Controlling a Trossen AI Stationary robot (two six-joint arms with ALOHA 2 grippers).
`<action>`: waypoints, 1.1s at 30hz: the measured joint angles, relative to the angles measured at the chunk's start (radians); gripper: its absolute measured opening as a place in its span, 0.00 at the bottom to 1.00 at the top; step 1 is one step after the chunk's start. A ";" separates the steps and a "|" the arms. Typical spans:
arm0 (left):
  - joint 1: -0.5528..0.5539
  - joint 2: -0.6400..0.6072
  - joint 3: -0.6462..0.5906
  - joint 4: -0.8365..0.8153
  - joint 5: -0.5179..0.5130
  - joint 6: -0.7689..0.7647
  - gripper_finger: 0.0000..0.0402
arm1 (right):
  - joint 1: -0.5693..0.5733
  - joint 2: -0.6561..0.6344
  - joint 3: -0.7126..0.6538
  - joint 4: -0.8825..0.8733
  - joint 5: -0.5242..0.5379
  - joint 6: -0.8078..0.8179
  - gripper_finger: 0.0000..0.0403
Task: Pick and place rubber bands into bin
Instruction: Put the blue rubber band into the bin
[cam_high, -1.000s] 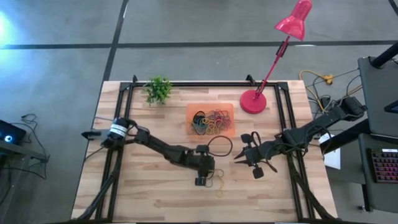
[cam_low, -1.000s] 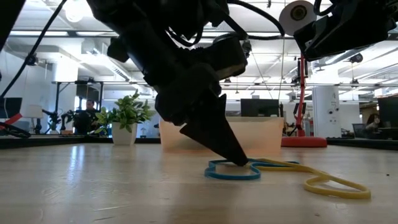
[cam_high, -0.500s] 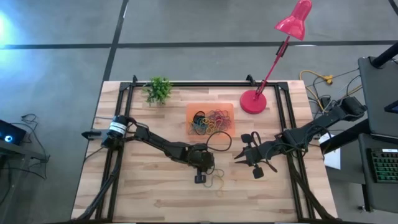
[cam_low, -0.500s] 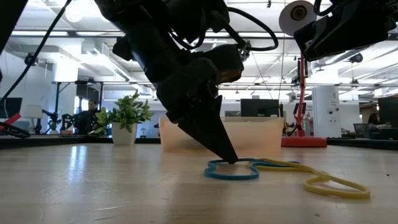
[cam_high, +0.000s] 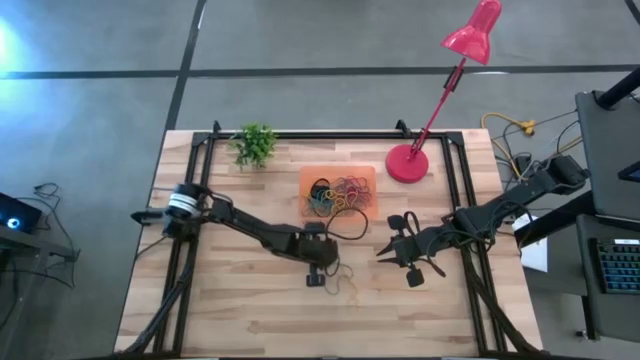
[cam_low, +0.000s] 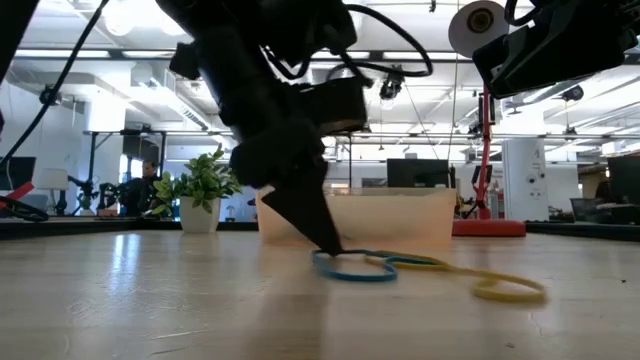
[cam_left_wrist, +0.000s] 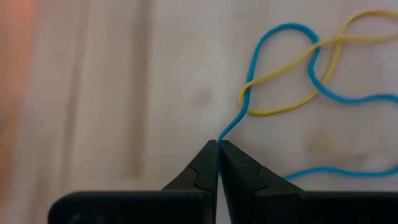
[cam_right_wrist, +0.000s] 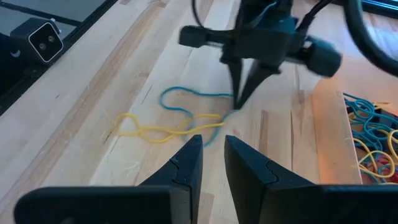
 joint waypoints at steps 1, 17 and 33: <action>0.000 -0.012 0.000 -0.029 -0.016 -0.001 0.00 | 0.000 0.000 0.000 0.000 0.000 0.000 0.14; -0.047 -0.147 0.001 -0.141 -0.215 -0.004 0.00 | 0.000 0.000 0.000 0.000 0.001 -0.001 0.14; -0.131 -0.274 0.003 -0.179 -0.513 0.081 0.00 | 0.000 0.000 0.000 -0.001 0.006 -0.001 0.14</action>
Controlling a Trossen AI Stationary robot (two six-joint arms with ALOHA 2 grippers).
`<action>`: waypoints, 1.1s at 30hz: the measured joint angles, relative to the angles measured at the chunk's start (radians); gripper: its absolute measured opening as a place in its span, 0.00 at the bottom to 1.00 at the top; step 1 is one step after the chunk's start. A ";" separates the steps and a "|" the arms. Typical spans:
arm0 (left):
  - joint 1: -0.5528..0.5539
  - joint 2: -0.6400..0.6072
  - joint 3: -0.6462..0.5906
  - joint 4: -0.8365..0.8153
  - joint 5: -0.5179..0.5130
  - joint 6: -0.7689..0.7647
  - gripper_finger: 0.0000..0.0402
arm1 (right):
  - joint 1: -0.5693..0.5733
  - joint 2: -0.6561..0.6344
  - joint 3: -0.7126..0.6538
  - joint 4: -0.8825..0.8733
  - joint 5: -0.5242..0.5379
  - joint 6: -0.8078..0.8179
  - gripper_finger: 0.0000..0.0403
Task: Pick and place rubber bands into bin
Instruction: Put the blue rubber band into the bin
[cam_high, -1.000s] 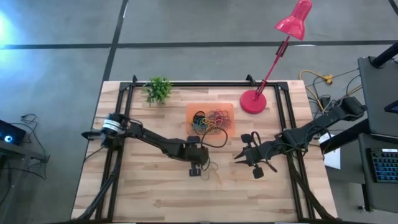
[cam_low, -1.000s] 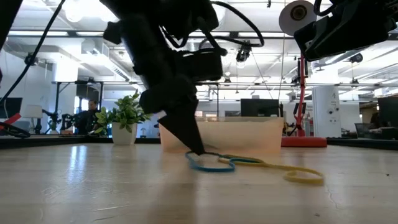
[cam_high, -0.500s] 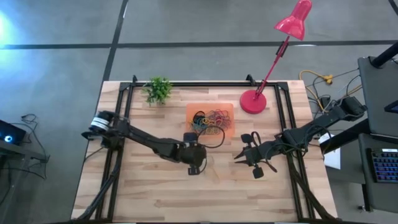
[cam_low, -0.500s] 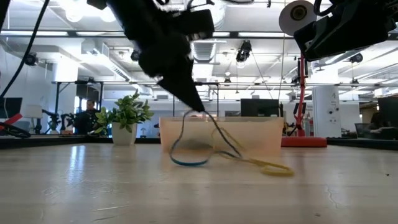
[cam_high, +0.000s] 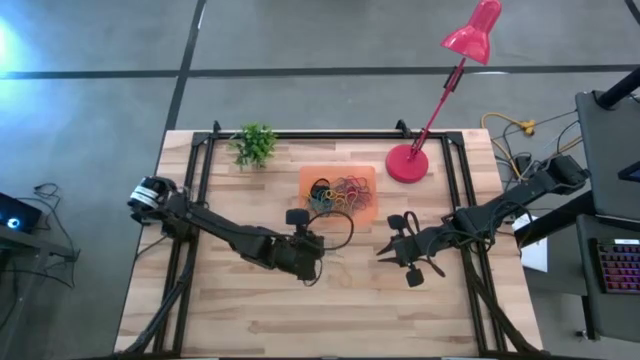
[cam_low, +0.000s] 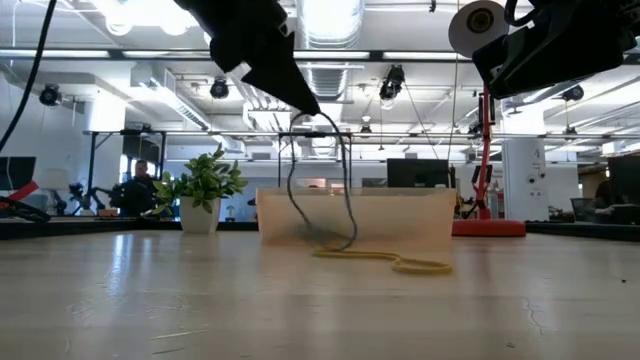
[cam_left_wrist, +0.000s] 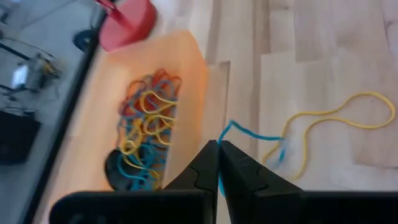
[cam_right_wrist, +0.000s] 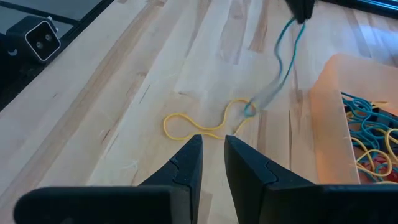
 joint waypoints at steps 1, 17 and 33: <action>-0.003 -0.005 0.000 0.000 -0.017 0.008 0.00 | 0.000 0.000 0.000 -0.001 0.001 0.000 0.14; 0.036 -0.018 0.048 0.004 -0.231 0.229 0.00 | 0.000 0.000 0.000 0.000 0.018 0.000 0.14; 0.249 -0.019 0.090 0.004 -0.249 0.390 0.00 | 0.000 0.000 -0.003 -0.006 0.019 -0.002 0.14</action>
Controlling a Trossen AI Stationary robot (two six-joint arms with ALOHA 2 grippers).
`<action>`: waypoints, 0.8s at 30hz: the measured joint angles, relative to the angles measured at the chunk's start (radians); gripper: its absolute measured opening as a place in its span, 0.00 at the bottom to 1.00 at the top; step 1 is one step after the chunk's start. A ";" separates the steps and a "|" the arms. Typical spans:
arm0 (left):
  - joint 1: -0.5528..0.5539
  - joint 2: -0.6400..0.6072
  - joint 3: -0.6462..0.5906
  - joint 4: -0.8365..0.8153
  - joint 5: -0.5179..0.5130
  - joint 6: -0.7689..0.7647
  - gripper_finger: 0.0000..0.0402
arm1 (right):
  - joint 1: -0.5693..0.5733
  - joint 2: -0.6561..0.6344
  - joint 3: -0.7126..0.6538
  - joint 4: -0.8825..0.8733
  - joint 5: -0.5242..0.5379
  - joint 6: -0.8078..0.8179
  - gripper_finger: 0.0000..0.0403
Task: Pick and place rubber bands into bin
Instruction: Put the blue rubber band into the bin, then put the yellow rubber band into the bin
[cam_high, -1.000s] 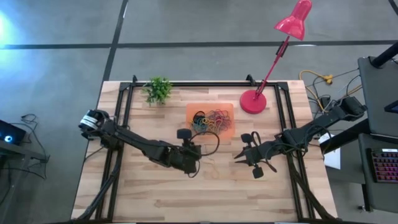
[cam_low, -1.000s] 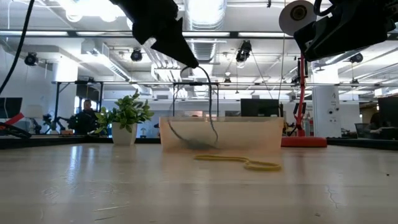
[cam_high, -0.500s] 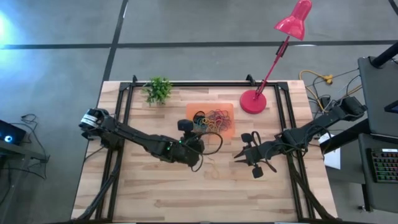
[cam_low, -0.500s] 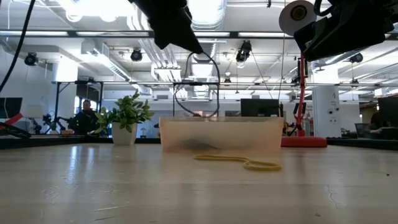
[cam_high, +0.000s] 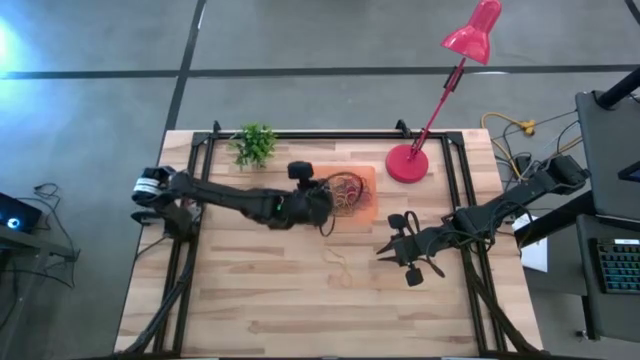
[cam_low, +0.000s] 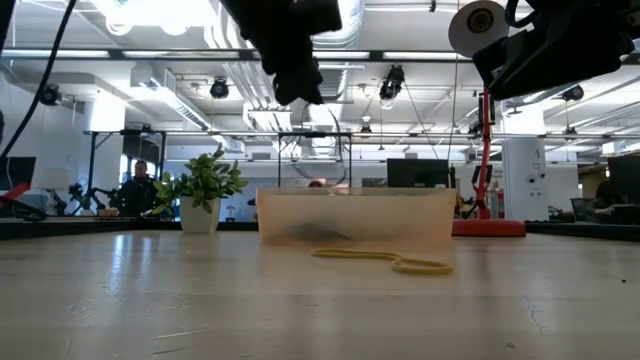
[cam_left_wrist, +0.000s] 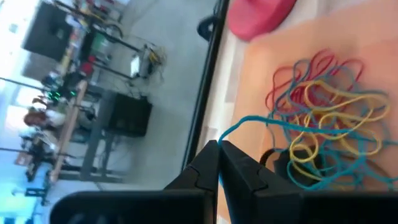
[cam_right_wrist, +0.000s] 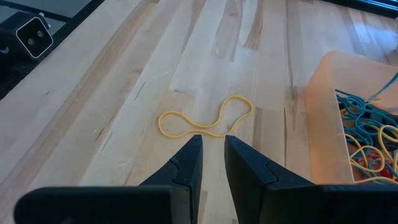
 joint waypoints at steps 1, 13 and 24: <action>0.016 0.000 -0.004 -0.001 0.022 -0.001 0.00 | 0.000 0.000 0.000 0.000 0.000 0.000 0.14; 0.099 0.000 -0.018 0.000 0.159 -0.009 0.00 | 0.000 0.000 0.000 0.000 0.000 -0.003 0.14; 0.135 0.001 -0.018 -0.004 0.262 -0.008 0.14 | 0.000 0.000 -0.001 0.000 0.002 -0.001 0.14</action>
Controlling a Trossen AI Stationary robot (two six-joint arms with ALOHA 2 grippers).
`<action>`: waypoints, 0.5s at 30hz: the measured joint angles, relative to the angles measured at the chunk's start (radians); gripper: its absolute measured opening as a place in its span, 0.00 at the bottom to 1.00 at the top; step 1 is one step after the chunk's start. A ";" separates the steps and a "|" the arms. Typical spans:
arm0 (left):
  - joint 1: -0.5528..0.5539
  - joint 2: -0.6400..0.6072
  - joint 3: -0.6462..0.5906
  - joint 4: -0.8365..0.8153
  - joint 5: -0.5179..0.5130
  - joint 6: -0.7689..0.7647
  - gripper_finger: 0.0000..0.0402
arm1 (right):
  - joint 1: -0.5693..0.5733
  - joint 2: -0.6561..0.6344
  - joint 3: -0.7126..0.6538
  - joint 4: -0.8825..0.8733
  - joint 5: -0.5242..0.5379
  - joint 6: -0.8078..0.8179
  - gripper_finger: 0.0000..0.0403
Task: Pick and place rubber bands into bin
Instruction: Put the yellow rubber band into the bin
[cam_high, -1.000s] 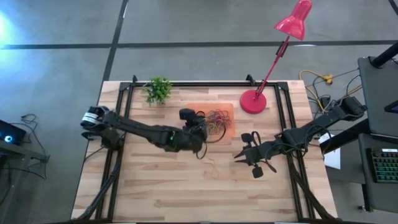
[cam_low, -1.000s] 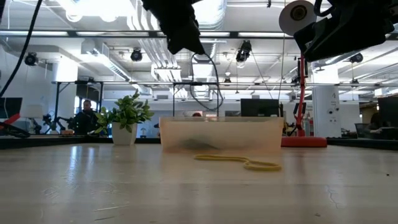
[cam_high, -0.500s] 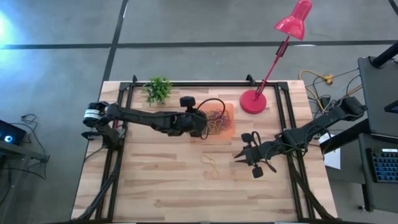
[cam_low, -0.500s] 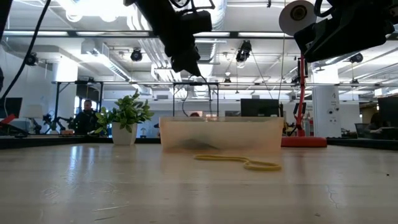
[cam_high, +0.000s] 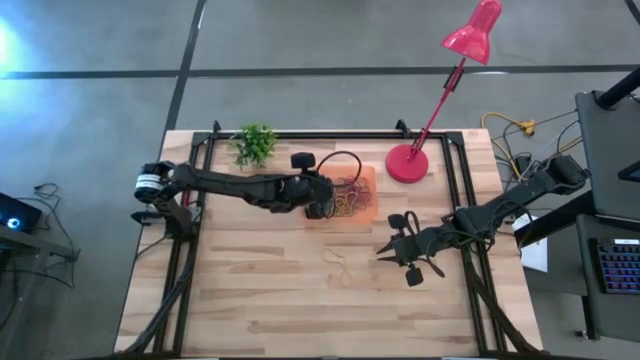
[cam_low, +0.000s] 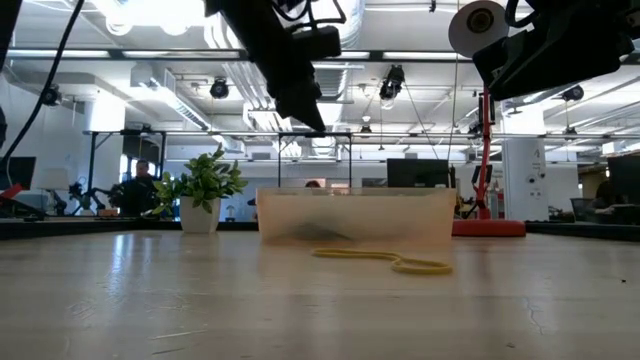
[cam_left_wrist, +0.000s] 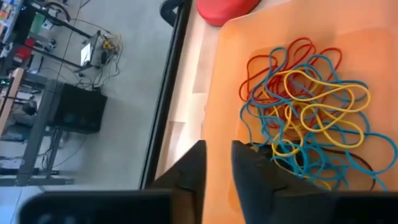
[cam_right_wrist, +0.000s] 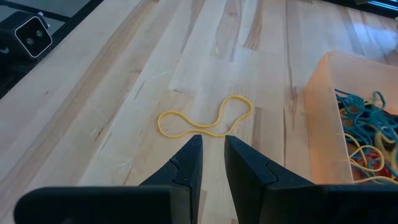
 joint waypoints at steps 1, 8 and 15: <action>0.003 0.000 0.000 0.000 0.002 0.000 0.17 | 0.000 0.000 0.000 0.000 0.000 0.000 0.14; 0.018 0.000 0.000 0.004 -0.001 -0.001 0.33 | 0.000 0.000 0.000 0.005 0.000 0.000 0.14; -0.007 -0.017 -0.001 -0.029 0.032 -0.062 0.37 | 0.000 0.004 0.000 0.034 0.022 0.023 0.14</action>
